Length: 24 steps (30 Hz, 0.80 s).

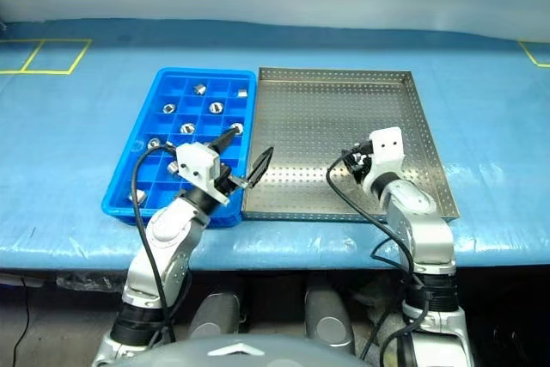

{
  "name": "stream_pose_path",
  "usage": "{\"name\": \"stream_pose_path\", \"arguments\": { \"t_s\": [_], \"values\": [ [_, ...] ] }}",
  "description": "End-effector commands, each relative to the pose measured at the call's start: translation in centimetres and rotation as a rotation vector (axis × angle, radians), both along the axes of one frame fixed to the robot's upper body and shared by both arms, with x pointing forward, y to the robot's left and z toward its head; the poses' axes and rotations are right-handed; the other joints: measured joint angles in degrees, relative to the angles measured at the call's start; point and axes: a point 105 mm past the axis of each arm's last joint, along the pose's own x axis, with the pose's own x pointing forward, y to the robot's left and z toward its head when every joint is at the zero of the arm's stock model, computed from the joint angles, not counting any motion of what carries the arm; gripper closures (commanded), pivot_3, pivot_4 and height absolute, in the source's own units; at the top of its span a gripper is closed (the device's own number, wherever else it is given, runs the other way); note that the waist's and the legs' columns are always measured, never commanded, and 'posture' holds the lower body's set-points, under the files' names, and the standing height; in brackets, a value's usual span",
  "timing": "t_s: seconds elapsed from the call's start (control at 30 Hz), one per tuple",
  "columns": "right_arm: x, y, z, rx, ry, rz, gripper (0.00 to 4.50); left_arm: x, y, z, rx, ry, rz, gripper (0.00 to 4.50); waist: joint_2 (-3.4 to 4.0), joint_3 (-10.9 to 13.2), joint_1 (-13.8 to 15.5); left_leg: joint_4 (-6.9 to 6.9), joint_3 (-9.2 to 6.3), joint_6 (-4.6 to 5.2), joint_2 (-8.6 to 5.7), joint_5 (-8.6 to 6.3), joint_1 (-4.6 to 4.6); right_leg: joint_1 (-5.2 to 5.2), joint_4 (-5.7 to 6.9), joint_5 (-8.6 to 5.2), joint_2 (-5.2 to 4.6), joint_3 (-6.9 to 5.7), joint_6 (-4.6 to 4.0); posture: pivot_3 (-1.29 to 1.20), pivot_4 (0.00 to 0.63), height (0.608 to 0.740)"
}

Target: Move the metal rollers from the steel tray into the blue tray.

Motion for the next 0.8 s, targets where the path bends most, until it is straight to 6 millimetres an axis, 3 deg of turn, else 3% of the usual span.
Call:
{"name": "stream_pose_path", "arguments": {
  "t_s": [0.03,0.2,0.33,0.63,0.8],
  "values": [
    [1.0,2.6,4.0,0.052,-0.17,0.078,2.77,0.6,0.6,1.4,-0.014,-0.065,0.033,0.0,0.0,0.0,-0.5,0.0,0.01,0.0,0.0,0.0,0.01,0.01,0.0,0.01,0.0,0.02,0.01,-0.08,0.15,0.74],
    [1.6,7.6,6.5,0.085,-0.269,0.29,2.77,0.3,1.3,1.6,0.015,-0.09,0.057,0.0,0.0,0.0,-0.7,-0.04,-0.04,0.01,0.01,0.0,0.01,0.0,0.02,0.06,0.03,0.0,0.07,-0.01,0.15,0.74],
    [1.7,11.0,7.1,0.058,-0.298,0.449,2.77,-0.7,2.7,1.5,0.036,-0.088,0.08,0.0,0.02,0.0,-0.3,-0.17,-0.07,0.01,0.02,0.0,0.01,-0.07,0.03,0.15,0.02,-0.02,0.18,0.07,0.15,0.74],
    [1.3,16.9,5.6,0.026,-0.235,0.73,2.77,-4.3,5.6,-0.2,0.053,0.012,0.13,0.0,0.03,0.0,3.6,-0.21,-0.22,0.0,0.05,0.0,0.01,-0.06,0.03,0.04,-0.01,-0.23,-0.09,0.27,0.15,0.74],
    [0.4,18.8,4.7,0.01,-0.199,0.862,2.77,-5.4,7.9,-0.8,0.097,0.047,0.221,0.0,0.04,0.1,6.1,-0.21,-0.25,-0.01,0.05,0.0,0.01,-0.07,0.04,-0.12,-0.03,-0.29,-0.26,0.33,0.15,0.74]
  ]
}}
